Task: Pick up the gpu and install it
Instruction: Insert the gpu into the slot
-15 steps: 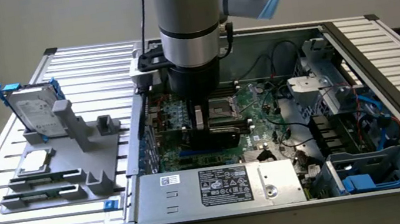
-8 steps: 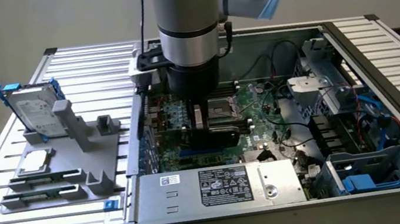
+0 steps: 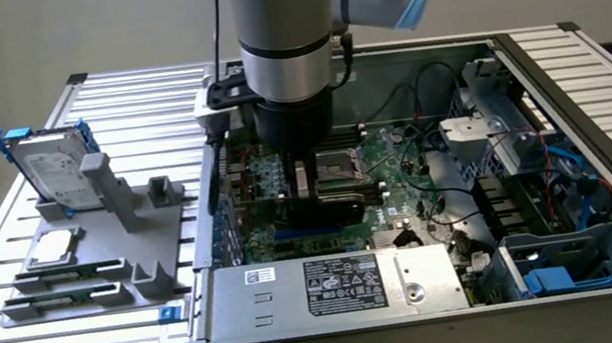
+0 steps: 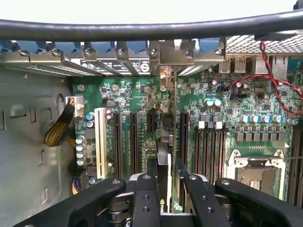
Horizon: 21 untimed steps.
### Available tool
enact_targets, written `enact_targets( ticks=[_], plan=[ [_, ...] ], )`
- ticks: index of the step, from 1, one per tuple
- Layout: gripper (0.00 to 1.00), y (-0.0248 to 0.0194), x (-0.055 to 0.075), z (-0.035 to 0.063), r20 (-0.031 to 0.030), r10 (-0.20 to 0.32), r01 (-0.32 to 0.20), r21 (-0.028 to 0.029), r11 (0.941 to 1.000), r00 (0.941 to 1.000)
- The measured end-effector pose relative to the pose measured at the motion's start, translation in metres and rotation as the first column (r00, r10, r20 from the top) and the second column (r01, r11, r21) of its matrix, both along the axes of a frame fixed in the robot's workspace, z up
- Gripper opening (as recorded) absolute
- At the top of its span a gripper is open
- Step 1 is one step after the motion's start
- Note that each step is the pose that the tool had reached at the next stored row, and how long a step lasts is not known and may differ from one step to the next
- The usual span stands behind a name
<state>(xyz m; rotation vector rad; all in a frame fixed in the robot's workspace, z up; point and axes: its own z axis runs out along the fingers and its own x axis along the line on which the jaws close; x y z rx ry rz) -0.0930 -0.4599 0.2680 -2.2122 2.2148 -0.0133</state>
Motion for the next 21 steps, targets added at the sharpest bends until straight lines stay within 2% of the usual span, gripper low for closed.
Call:
enact_targets(
  ticks=[10, 21],
  plan=[
    [0.26, 0.0, -0.0012, -0.0032, -0.0001, 0.025, -0.025, 0.0003, 0.9997, 0.9997],
    [0.26, 0.0, -0.0012, -0.0064, -0.0001, 0.025, -0.025, 0.0069, 0.9997, 0.9997]
  ],
)
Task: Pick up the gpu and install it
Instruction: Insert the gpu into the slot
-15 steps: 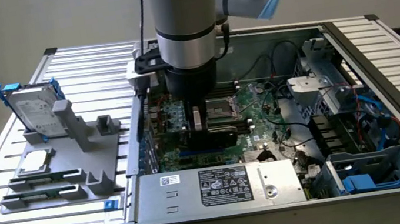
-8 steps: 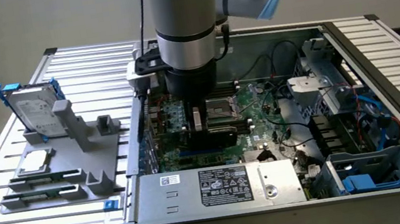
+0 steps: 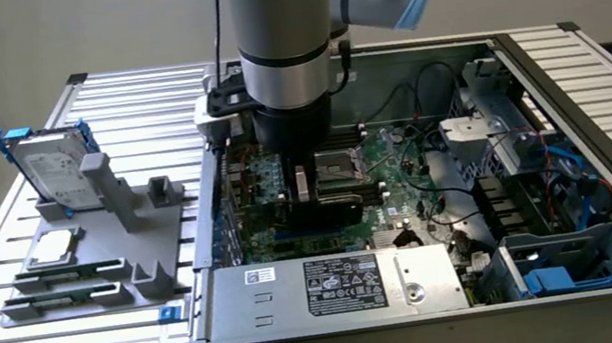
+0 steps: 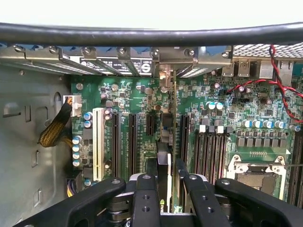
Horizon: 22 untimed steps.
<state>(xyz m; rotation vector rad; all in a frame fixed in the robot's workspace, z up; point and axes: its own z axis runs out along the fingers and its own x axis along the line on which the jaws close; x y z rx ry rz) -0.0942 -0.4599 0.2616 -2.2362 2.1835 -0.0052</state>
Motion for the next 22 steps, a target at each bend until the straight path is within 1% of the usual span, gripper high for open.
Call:
enact_targets(
  ticks=[2, 7, 8, 9, 10, 11, 12, 13, 16, 22],
  plan=[
    [0.26, 0.0, 0.0, -0.001, 0.0002, 0.0, 0.0, 0.0015, 1.0, 1.0],
    [0.26, 0.0002, 0.0, -0.0013, 0.0, 0.0, 0.0, 0.0024, 1.0, 1.0],
    [0.27, 0.0003, 0.0, -0.0014, 0.0001, 0.0, 0.0, 0.0027, 1.0, 1.0],
    [0.33, 0.0003, 0.0, -0.0011, 0.0004, 0.0, 0.0, 0.0024, 1.0, 1.0],
    [0.33, 0.0002, 0.0, -0.0002, 0.0002, 0.0, 0.0, 0.002, 1.0, 1.0],
    [0.4, 0.0003, 0.0, 0.0013, 0.0002, 0.0, 0.0, 0.0021, 1.0, 1.0],
    [0.4, 0.0002, 0.0, 0.0038, 0.0, 0.0, 0.0, 0.0019, 1.0, 1.0],
    [0.46, 0.0003, 0.0, 0.0068, -0.0002, 0.0, 0.0, 0.0021, 1.0, 1.0],
    [0.46, 0.0002, 0.0, 0.0146, -0.001, 0.0, 0.0, 0.002, 1.0, 1.0],
    [0.46, 0.0003, 0.0, 0.0234, -0.0023, 0.0, 0.0, 0.0019, 1.0, 1.0]
  ],
)
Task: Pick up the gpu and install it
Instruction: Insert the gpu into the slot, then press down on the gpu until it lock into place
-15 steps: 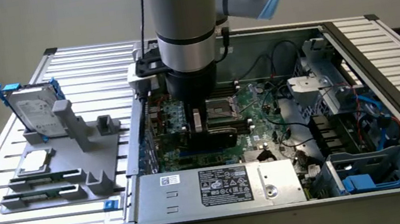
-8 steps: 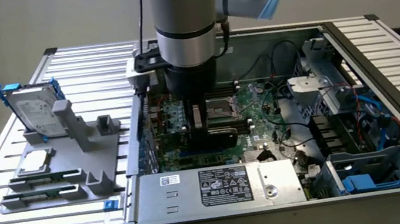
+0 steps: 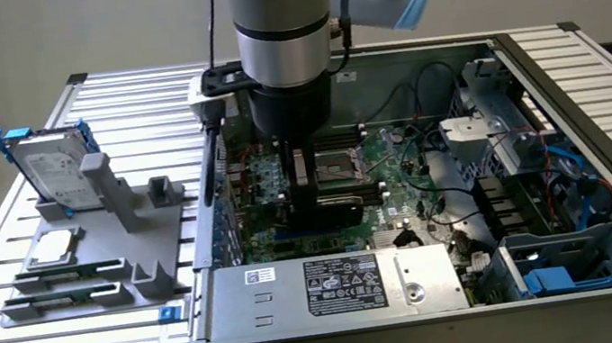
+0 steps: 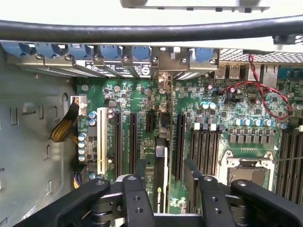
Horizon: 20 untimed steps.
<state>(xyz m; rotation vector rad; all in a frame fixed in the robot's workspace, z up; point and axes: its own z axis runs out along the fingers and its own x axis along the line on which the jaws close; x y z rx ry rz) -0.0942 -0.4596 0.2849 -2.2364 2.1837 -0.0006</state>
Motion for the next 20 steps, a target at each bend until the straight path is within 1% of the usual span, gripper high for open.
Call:
enact_targets(
  ticks=[1, 4, 5, 6, 7, 8, 9, 19, 20],
  plan=[
    [0.44, 0.0, 0.0, 0.0006, -0.0003, 0.0, 0.0, 0.0, 1.0, 1.0],
    [0.25, 0.0, 0.0, 0.0005, -0.0005, 0.0, 0.0, 0.0003, 1.0, 1.0],
    [0.25, 0.0, 0.0, 0.0005, -0.0005, 0.0, 0.0, 0.0002, 1.0, 1.0],
    [0.2, 0.0, 0.0, 0.0006, -0.0006, 0.0, 0.0, 0.0001, 1.0, 1.0],
    [0.2, 0.0, 0.0, 0.0006, -0.0006, 0.0, 0.0, 0.0001, 1.0, 1.0],
    [0.14, 0.0, 0.0, 0.0006, -0.0006, 0.0, 0.0, 0.0001, 1.0, 1.0],
    [0.11, 0.0, 0.0, 0.0006, -0.0006, 0.0, 0.0, 0.0001, 1.0, 1.0],
    [0.11, 0.0, 0.0, 0.0006, -0.0006, 0.0, 0.0, 0.0001, 1.0, 1.0],
    [0.11, 0.0005, -0.0001, 0.0007, -0.0007, 0.0, 0.0, -0.0004, 1.0, 1.0]
  ],
)
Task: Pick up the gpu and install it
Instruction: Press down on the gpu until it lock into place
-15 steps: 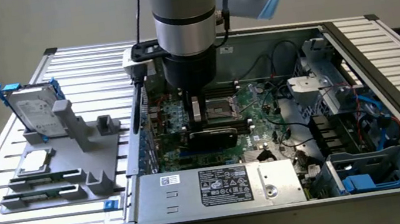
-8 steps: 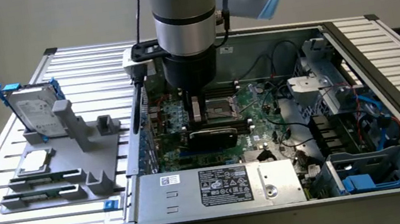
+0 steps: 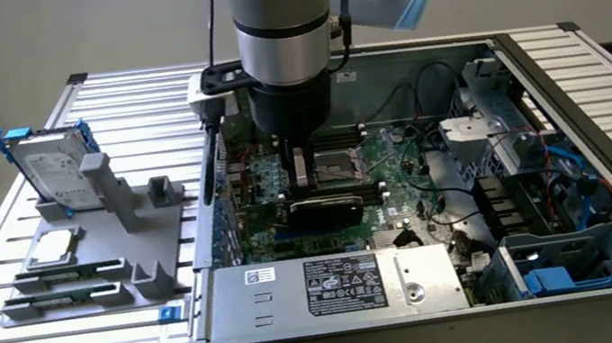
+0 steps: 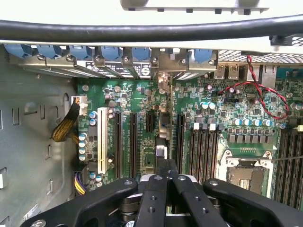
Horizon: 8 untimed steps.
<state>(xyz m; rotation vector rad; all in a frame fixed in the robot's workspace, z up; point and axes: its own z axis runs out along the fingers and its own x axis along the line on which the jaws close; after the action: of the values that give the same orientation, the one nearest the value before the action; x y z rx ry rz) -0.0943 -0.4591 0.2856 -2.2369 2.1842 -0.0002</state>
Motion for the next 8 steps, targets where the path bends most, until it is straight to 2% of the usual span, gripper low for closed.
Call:
enact_targets(
  ticks=[3, 8],
  plan=[
    [0.11, 0.0027, -0.0014, -0.002, 0.0002, 0.0, 0.0, -0.0001, 1.0, 1.0],
    [0.11, 0.0041, -0.0029, -0.0071, 0.0001, 0.0, 0.0, 0.0, 1.0, 1.0]
  ],
)
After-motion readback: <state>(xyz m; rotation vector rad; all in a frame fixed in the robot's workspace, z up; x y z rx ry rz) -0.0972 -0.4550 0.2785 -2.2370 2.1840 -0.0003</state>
